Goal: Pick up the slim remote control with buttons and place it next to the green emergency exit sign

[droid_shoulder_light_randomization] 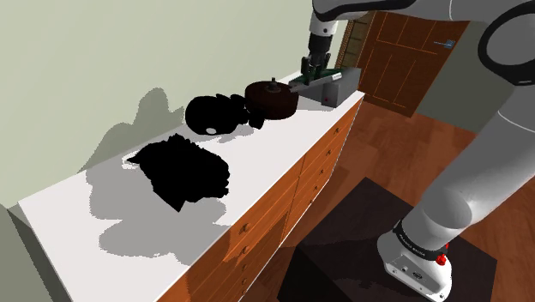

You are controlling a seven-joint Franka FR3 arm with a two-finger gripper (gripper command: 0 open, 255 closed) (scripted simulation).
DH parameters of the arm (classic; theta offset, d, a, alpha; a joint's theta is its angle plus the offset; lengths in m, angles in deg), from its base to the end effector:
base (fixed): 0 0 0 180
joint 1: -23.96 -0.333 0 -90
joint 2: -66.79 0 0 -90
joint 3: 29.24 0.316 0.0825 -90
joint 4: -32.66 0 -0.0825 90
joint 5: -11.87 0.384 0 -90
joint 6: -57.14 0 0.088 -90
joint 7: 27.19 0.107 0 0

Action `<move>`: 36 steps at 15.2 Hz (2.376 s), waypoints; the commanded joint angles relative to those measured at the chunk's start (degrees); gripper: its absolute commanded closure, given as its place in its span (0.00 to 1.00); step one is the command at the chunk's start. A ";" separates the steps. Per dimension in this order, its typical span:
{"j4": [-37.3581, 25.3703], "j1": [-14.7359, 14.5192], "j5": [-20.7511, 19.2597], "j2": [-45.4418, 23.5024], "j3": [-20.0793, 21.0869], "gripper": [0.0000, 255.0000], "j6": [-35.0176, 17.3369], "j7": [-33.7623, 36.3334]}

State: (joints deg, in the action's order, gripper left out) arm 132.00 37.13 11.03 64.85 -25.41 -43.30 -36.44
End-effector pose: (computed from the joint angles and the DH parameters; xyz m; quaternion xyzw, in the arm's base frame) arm 0.5644 -0.0947 0.5436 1.0000 0.0006 -0.0082 0.0048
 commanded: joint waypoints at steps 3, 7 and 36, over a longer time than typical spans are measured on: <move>-1.52 2.69 -0.01 -1.29 -2.48 1.00 0.15 -5.24; -5.50 5.97 0.16 -4.41 -5.30 1.00 0.93 -11.37; 11.62 6.03 0.18 -8.62 -5.28 1.00 -20.41 -11.17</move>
State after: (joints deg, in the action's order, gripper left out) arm 143.09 43.14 11.20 56.59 -30.67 -62.76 -47.58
